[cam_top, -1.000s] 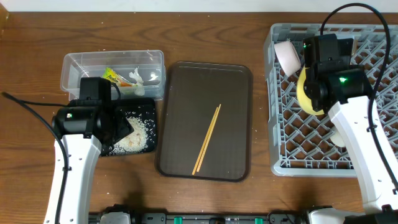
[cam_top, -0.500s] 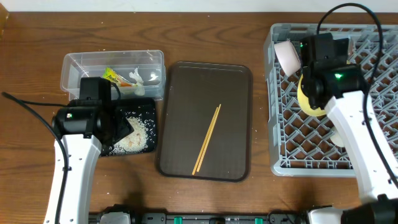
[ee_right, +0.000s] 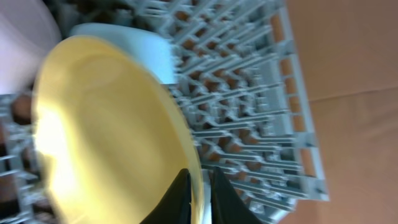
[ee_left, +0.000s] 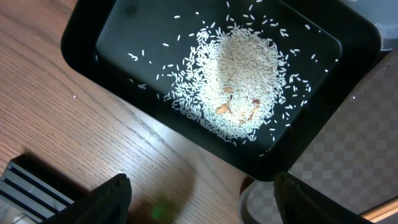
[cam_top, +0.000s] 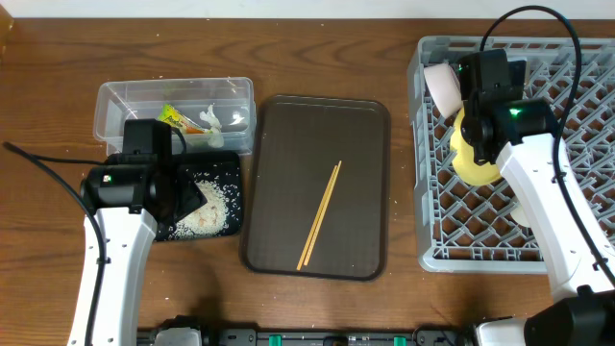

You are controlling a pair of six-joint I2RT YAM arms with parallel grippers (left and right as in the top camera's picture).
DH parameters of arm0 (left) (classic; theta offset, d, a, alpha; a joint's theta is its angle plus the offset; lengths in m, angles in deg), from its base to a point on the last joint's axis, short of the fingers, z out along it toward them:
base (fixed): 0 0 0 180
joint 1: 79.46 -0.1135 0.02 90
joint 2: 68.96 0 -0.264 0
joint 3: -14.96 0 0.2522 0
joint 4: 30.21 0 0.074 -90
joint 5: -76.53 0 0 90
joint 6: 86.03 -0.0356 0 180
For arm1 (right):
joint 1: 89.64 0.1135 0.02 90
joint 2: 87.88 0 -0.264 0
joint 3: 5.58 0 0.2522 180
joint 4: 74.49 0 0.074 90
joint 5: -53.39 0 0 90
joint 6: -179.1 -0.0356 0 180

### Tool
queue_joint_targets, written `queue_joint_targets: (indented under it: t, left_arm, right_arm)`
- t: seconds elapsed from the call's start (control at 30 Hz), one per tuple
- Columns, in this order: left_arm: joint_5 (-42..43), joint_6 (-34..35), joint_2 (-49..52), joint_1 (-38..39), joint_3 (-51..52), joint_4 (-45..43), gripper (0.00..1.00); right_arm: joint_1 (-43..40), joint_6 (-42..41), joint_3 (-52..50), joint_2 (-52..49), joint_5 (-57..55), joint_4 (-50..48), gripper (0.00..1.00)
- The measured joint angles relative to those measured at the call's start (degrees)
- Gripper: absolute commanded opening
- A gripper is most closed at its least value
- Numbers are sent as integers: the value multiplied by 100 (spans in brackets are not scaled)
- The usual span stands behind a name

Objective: Sort waste into correct bins and load items into the dishwasher rack
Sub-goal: 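Carry the yellow plate to the rack and stand it upright with right gripper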

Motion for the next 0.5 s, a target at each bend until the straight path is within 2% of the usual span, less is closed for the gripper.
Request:
queue_joint_targets:
  t: [0.13,0.23,0.37,0.5]
  left_arm:
    - [0,0,0,0,0,0,76]
    - [0,0,0,0,0,0,76]
    - [0,0,0,0,0,2,76]
    - [0,0,0,0,0,2,76]
  right_arm:
    - [0,-35,0,0,531,-28,31]
    - [0,-153,0,0,813,-9,46]
    - [-2,-358,0,13,977,-2,61]
    - [0,-485,-13,240,1084,-125,66]
